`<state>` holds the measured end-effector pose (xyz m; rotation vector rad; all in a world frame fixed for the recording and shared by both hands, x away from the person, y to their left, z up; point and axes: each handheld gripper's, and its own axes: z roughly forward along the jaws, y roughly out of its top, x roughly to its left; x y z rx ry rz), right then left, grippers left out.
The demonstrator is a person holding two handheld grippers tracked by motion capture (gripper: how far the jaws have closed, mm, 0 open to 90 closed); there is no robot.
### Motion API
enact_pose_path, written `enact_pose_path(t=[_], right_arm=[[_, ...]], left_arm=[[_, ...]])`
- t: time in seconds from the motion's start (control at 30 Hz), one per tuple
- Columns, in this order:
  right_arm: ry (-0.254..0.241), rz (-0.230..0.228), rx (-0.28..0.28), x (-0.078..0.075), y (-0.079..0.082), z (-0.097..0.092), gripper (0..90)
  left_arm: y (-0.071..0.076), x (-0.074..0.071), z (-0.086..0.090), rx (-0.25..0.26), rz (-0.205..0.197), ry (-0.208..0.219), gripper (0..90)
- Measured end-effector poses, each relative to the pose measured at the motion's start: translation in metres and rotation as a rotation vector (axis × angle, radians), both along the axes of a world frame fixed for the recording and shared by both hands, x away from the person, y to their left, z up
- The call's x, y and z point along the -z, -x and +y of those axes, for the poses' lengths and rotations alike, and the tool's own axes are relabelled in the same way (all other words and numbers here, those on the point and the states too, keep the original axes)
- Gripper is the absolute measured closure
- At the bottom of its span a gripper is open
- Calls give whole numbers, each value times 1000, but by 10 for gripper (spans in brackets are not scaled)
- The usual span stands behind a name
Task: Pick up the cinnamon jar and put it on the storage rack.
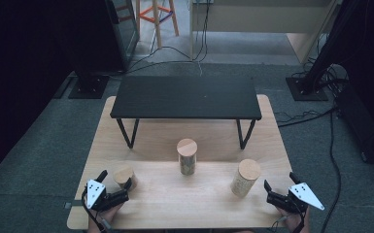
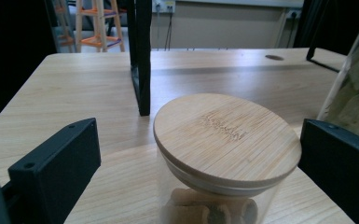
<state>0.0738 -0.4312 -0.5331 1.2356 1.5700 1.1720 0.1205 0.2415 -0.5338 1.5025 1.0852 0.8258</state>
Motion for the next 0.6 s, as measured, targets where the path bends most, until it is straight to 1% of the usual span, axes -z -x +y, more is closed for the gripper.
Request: enact_pose_path(t=[0.03, 0.07, 0.13, 0.2, 0.27, 0.33, 0.4, 0.5, 0.57, 0.6], right_arm=[[0, 0, 0, 0, 0, 0, 3], [0, 0, 0, 0, 0, 0, 3], [0, 0, 0, 0, 0, 0, 3], [1, 0, 0, 0, 0, 0, 3], [1, 0, 0, 0, 0, 0, 3], [0, 0, 1, 0, 0, 0, 3], [0, 0, 2, 0, 0, 0, 3], [2, 0, 0, 0, 0, 0, 3], [2, 0, 0, 0, 0, 0, 3], [1, 0, 0, 0, 0, 0, 3]], left_arm=[[0, 0, 0, 0, 0, 0, 0], [-1, -1, -3, 1, 2, -16, 0], [-2, -1, -5, 3, 2, -29, 2], [-3, -1, -5, 4, 1, -22, 5], [-5, -1, -5, 3, 10, -11, 5], [-7, -3, -8, 4, 17, -21, 14], [-9, -3, -11, 10, 19, -20, 29], [-11, -5, -20, 2, 19, -66, 58], [-11, -5, -22, -6, 21, -74, 89], [-11, -6, -23, -14, 28, -75, 109]])
